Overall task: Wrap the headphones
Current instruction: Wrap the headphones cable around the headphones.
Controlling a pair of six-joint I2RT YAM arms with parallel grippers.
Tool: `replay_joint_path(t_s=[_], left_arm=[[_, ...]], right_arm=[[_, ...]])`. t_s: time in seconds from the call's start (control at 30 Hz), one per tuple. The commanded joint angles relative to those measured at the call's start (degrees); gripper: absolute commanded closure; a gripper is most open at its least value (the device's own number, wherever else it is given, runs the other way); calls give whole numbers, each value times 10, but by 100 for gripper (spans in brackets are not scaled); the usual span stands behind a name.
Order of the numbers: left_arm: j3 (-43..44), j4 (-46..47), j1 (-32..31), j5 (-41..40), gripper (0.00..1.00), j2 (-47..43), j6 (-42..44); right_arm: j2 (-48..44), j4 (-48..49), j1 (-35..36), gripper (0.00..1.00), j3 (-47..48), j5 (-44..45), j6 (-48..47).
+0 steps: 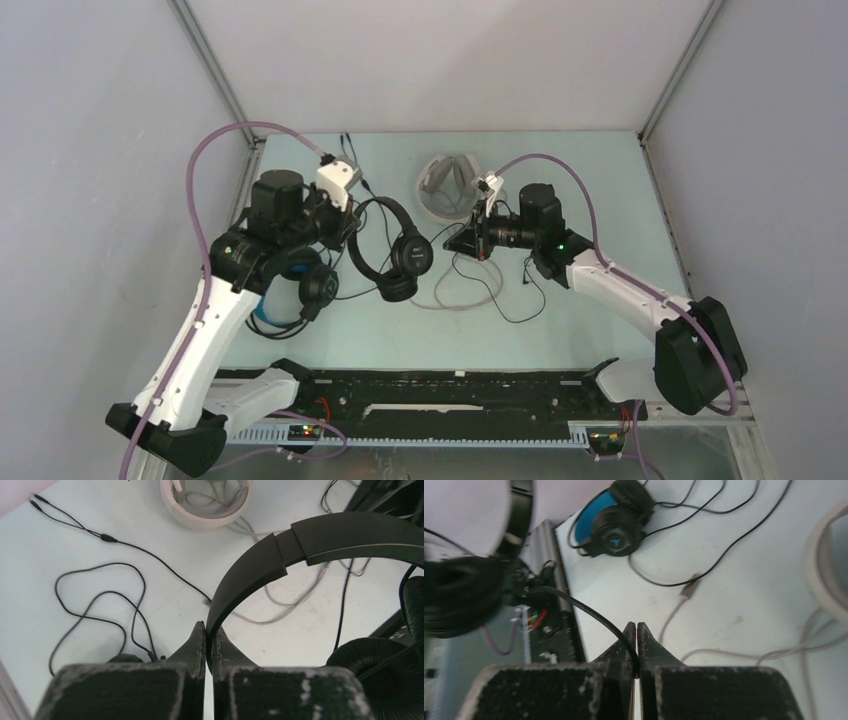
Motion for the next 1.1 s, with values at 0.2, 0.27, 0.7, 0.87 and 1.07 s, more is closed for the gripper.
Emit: replay_joint_path(t_s=[0.2, 0.27, 0.7, 0.87, 1.07], left_arm=[[-61, 105, -72, -103, 100, -17, 151], [-71, 112, -81, -99, 100, -17, 161], [-103, 151, -105, -188, 100, -21, 177], [-104, 155, -112, -202, 100, -15, 163], [-103, 164, -116, -231, 100, -12, 134]], right_arm=[[-58, -188, -17, 100, 104, -120, 113], [-55, -173, -17, 100, 108, -137, 141], [-64, -44, -4, 100, 124, -174, 297], [-41, -50, -1, 100, 151, -163, 307], [-23, -27, 15, 97, 171, -166, 332]])
